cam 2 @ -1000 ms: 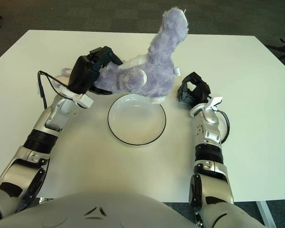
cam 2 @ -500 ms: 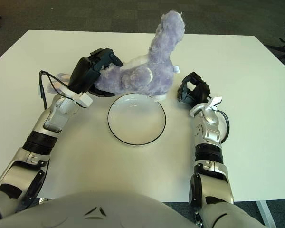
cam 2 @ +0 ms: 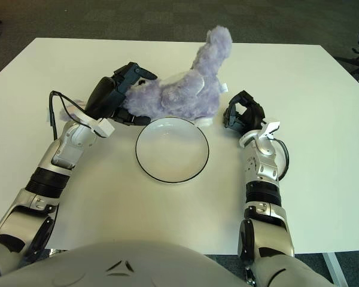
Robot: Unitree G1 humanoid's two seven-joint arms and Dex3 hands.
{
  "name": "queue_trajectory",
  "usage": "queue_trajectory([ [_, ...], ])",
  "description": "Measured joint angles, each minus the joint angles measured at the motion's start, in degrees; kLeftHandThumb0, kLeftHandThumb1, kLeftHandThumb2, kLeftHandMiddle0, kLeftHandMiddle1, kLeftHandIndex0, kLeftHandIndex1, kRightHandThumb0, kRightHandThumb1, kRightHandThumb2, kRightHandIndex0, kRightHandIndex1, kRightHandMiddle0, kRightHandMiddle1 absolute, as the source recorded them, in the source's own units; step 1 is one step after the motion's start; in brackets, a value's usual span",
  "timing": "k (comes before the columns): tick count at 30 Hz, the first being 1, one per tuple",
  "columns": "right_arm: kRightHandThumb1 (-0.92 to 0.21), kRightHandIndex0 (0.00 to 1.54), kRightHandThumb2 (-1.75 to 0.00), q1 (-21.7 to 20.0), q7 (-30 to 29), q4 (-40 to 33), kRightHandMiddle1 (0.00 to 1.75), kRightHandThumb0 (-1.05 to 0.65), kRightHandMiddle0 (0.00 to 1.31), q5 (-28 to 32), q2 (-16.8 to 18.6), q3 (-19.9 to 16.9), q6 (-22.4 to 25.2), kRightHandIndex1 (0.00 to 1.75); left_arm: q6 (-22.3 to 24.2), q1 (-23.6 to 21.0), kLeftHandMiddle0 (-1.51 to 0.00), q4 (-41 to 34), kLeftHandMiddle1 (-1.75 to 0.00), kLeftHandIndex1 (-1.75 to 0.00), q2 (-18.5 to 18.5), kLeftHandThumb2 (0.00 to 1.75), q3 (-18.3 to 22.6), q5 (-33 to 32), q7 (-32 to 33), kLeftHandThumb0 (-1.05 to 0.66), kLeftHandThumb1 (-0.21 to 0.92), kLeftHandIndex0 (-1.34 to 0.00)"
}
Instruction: Put the doll into the plate.
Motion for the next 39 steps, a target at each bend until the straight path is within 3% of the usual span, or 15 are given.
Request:
queue_trajectory([
  [10,-0.34,1.21,-1.29,0.02,0.0,-0.02,1.75,-0.48,0.6,-0.01,-0.01,0.05,0.0,1.75,-1.27,0.15,-0.35,-0.54,-0.65,-0.94,0.57,0.32,0.06,-1.12,-0.32,-0.92,0.91,0.0],
  [29,-0.34,1.2,-1.28,0.04,-0.06,-0.04,1.75,-0.48,0.6,0.0,0.0,0.0,0.0,1.75,-3.56,0.35,-0.37,-0.56,-0.62,-0.89,1.22,0.3,0.07,-1.23,-0.38,-0.96,0.92,0.0],
  [39,-0.34,1.2,-1.28,0.05,-0.05,-0.04,1.75,-0.48,0.6,-0.01,0.0,0.04,0.0,1.75,-4.75,0.69,-0.37,-0.16,-0.61,-0.85,1.25,0.38,0.08,-1.6,-0.38,-1.01,0.92,0.0],
])
